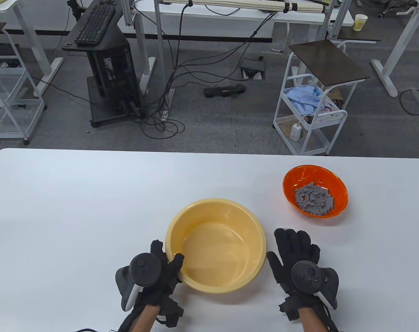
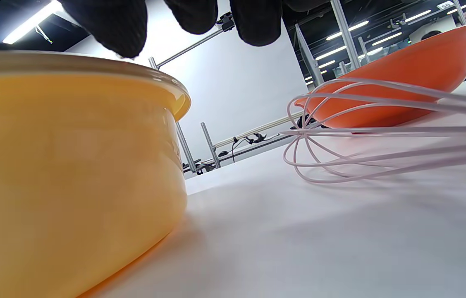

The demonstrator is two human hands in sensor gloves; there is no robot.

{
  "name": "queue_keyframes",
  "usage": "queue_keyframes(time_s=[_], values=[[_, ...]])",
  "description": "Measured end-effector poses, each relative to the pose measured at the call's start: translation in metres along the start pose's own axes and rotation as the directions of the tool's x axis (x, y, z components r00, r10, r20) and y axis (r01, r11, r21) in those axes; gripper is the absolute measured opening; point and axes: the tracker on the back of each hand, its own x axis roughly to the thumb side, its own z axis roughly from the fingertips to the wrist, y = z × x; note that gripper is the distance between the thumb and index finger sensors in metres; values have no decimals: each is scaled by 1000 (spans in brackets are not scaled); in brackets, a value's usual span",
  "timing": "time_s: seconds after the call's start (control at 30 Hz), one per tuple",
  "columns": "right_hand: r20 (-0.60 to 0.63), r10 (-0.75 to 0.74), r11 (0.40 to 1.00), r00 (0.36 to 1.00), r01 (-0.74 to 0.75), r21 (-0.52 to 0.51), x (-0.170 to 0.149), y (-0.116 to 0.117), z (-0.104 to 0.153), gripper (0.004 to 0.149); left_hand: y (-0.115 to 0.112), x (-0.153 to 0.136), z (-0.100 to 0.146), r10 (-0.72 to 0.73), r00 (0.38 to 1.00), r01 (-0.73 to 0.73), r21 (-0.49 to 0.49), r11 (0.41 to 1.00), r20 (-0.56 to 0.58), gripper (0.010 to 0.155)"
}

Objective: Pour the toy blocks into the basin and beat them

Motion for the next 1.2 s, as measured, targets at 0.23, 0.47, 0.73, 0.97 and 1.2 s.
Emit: queue_keyframes(time_s=[0.23,0.47,0.73,0.97,1.2], values=[[-16,-9,1000,1000,9,-14,-3,-3,0,64,29,-17,1,-96,994,104,161,981,-57,75],[-25,-17,1000,1000,16,-23,-4,-5,0,64,42,-39,0,-337,938,343,324,882,-79,67],[-49,-60,997,997,58,-48,-6,-9,0,65,41,-52,-1,-512,859,481,336,810,6,66],[-115,-121,985,986,106,-133,-11,-31,-4,69,34,-53,-4,-488,873,460,312,831,13,67],[-371,-233,968,899,178,-177,-43,-63,-33,70,29,-48,-5,-521,853,492,284,823,29,69]])
